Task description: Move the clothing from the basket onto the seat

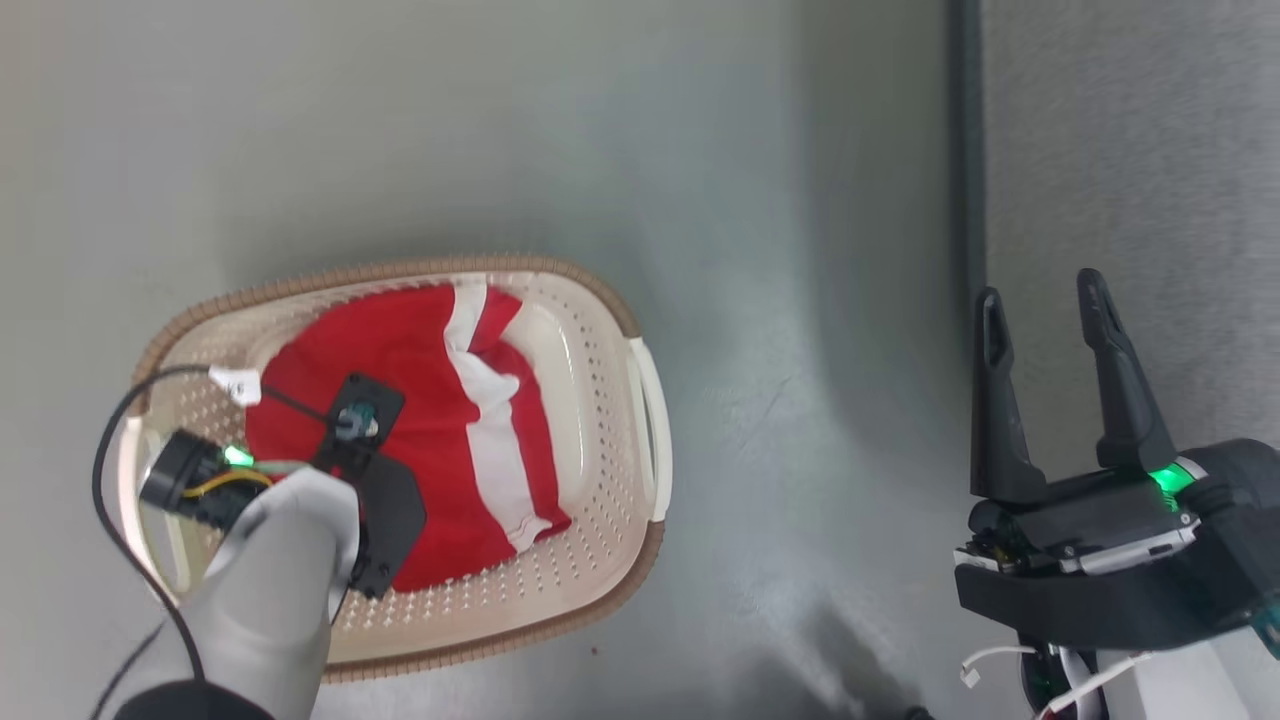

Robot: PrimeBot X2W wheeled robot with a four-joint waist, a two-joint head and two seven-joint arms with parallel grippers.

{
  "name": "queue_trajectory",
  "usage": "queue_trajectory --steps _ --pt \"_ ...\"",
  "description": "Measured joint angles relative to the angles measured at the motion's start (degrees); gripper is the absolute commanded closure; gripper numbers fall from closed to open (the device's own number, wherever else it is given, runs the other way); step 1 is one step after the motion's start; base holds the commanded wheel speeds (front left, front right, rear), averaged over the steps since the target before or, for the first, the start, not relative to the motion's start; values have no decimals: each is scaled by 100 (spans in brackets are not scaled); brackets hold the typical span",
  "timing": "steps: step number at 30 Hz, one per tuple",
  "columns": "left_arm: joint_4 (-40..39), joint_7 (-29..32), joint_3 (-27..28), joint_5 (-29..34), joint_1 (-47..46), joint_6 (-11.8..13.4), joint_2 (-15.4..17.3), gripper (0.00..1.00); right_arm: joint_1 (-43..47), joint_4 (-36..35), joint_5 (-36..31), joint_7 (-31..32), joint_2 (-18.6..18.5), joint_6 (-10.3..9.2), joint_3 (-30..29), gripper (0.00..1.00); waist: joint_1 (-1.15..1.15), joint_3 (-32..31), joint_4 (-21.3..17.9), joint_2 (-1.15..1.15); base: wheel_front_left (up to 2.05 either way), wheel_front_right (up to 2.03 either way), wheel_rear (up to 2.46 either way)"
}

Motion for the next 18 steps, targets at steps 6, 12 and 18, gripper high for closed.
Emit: queue_trajectory --steps 6,12,18 --pt "10 -226 114 -115 286 -54 71 100 -170 389 166 0 2 0 7 0 0 -427 -58 0 0 0 0" --pt "14 -536 207 -267 474 -105 22 100 -264 751 335 0 2 -5 -30 0 0 -907 -69 0 0 0 0" --pt "1 -940 258 -400 716 -156 -58 100 -289 1074 439 1 2 -5 -70 0 0 -1408 -14 -1 0 0 0"
